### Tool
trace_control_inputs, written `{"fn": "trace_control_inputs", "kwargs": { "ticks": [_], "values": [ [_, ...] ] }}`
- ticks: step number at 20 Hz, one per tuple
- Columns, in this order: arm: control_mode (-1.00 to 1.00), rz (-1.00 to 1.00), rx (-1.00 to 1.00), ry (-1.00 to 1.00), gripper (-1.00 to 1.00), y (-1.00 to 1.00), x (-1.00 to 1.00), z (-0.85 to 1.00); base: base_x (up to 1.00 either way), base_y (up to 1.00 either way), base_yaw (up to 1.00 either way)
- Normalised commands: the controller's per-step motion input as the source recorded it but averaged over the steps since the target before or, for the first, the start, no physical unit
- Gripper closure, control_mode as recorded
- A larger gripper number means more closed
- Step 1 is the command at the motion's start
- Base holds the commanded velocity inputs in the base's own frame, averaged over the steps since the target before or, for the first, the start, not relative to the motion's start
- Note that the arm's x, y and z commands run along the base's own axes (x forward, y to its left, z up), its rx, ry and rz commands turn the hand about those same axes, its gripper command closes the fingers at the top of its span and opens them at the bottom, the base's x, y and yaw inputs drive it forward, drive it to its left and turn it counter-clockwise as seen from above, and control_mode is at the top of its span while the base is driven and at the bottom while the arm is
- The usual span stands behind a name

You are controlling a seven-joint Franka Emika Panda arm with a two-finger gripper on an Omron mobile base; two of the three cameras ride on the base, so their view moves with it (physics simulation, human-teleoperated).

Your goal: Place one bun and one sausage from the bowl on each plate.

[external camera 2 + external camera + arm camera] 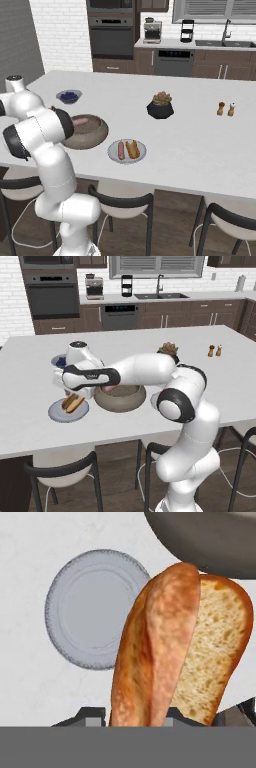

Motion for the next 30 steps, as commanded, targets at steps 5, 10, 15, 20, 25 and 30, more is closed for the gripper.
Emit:
{"fn": "trace_control_inputs", "kwargs": {
  "ticks": [5,10,15,20,25,30],
  "values": [
    [-1.00,0.00,-0.09,0.01,1.00,0.19,0.30,-0.30,0.00,0.00,0.00],
    [-1.00,0.00,-0.05,0.04,1.00,0.11,0.40,-0.23,0.00,0.00,0.00],
    [-1.00,-0.03,0.00,0.09,1.00,0.04,0.34,-0.08,0.00,0.00,0.00],
    [-1.00,-0.03,0.00,0.04,1.00,0.00,0.36,-0.21,0.00,0.00,0.00],
    [-1.00,0.00,-0.05,-0.02,1.00,0.12,0.00,-0.36,0.00,0.00,0.00],
    [-1.00,-0.01,-0.02,-0.01,1.00,0.00,0.00,-0.32,0.00,0.00,0.00]
  ]
}}
